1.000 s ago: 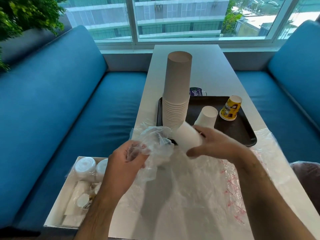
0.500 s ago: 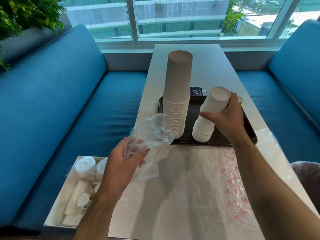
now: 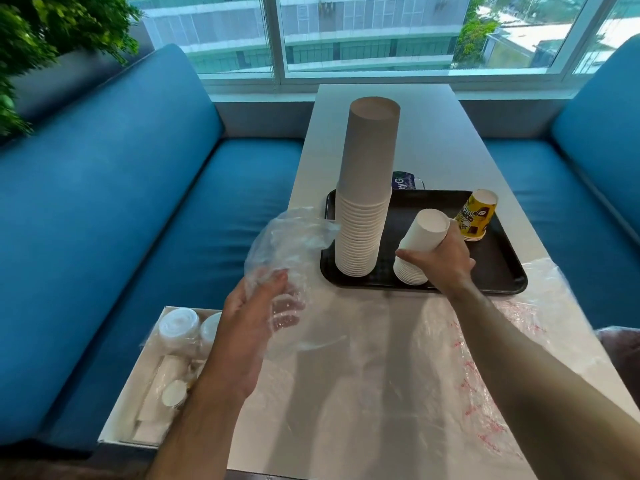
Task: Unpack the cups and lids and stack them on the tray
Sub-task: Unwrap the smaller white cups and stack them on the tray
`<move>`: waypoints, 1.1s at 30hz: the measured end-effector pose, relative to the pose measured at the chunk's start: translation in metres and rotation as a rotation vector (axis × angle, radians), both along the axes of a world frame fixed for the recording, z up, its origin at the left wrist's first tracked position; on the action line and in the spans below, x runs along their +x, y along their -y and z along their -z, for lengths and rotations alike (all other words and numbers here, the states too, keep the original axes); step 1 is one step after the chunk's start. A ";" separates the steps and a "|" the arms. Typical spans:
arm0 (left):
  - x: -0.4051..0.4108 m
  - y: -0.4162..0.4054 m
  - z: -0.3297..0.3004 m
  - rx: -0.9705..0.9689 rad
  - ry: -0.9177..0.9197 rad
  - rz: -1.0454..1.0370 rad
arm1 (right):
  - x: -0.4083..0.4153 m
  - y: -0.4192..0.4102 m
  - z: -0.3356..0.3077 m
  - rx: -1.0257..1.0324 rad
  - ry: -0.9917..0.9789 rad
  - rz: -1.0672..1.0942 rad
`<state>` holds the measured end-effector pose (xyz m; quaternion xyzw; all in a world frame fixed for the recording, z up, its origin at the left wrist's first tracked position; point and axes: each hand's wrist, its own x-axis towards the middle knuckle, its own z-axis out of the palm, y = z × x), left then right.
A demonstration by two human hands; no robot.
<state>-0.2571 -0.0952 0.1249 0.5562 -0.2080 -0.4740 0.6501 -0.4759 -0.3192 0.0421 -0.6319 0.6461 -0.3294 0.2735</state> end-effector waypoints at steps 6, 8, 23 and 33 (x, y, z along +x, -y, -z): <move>0.008 0.008 0.000 -0.054 -0.157 -0.058 | 0.009 -0.031 -0.018 -0.116 0.102 0.247; 0.009 0.011 0.004 -0.054 -0.193 -0.107 | 0.014 -0.064 -0.024 -0.229 0.264 0.218; 0.008 0.035 0.022 -0.118 -0.511 -0.326 | 0.087 -0.152 -0.055 0.198 0.851 -0.495; 0.056 0.029 0.027 -0.130 -0.055 -0.068 | 0.047 -0.117 -0.077 0.212 0.820 -0.518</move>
